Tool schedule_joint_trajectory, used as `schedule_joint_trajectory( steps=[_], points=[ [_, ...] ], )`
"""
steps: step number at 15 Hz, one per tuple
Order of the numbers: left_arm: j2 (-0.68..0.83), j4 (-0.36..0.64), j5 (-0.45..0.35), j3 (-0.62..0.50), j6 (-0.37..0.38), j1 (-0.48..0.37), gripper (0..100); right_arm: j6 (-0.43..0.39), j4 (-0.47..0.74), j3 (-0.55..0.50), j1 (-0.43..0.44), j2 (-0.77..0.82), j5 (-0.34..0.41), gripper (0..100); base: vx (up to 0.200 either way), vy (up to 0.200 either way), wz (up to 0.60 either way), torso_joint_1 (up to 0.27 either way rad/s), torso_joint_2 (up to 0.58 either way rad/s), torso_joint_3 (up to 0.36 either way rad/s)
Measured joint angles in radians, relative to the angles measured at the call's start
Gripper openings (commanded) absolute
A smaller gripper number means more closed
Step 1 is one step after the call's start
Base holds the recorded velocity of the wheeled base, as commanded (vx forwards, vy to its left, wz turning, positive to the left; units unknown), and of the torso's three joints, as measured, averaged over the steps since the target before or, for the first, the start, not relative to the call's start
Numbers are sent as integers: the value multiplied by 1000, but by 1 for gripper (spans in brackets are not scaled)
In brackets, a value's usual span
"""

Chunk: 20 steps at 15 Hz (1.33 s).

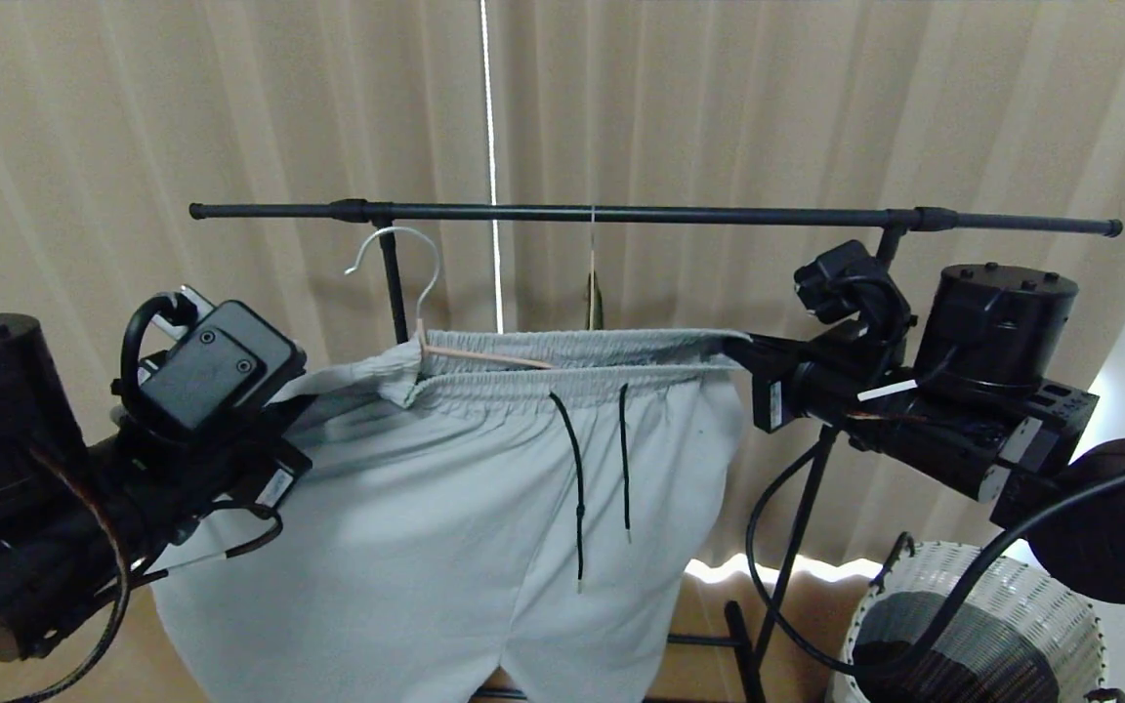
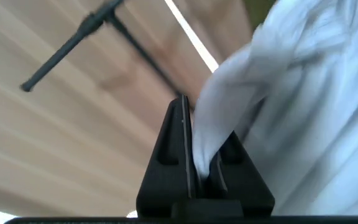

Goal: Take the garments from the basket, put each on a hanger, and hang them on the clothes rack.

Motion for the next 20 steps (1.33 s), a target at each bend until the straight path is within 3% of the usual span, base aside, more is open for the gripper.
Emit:
schedule_joint_trajectory(
  steps=[3, 6, 8, 9, 12, 16, 20],
  points=[
    [-6, 0, 2, 22, 19, 26, 0, 0, 5, 18, 8, -20, 3, 0, 0, 0, 0, 0, 0, 0],
    [13, -25, 11, 10, 9, 27, 0, -1, 25, 71, 98, -58, 1, 0, 0, 0, 0, 0, 0, 0],
    [32, -97, 14, 8, -26, 16, 0, -5, 59, 96, 164, -81, 0, 0, 0, 0, 0, 0, 0, 0],
    [42, -131, 20, 10, -36, 7, 0, -6, 67, 100, 195, -89, -1, 100, 0, 0, 0, 0, 0, 0],
    [56, -137, 17, 14, -44, -13, 0, -24, 60, 98, 254, -98, -2, 100, 0, 0, 0, 0, 0, 0],
    [60, -145, 14, 23, -46, -80, 0, -173, -13, 64, 267, -69, 6, 100, 0, 0, 0, 0, 0, 0],
    [61, -146, 13, 25, -45, -144, 0, -244, -21, 7, 265, -3, 5, 100, 0, 0, 0, 0, 0, 0]
  ],
)
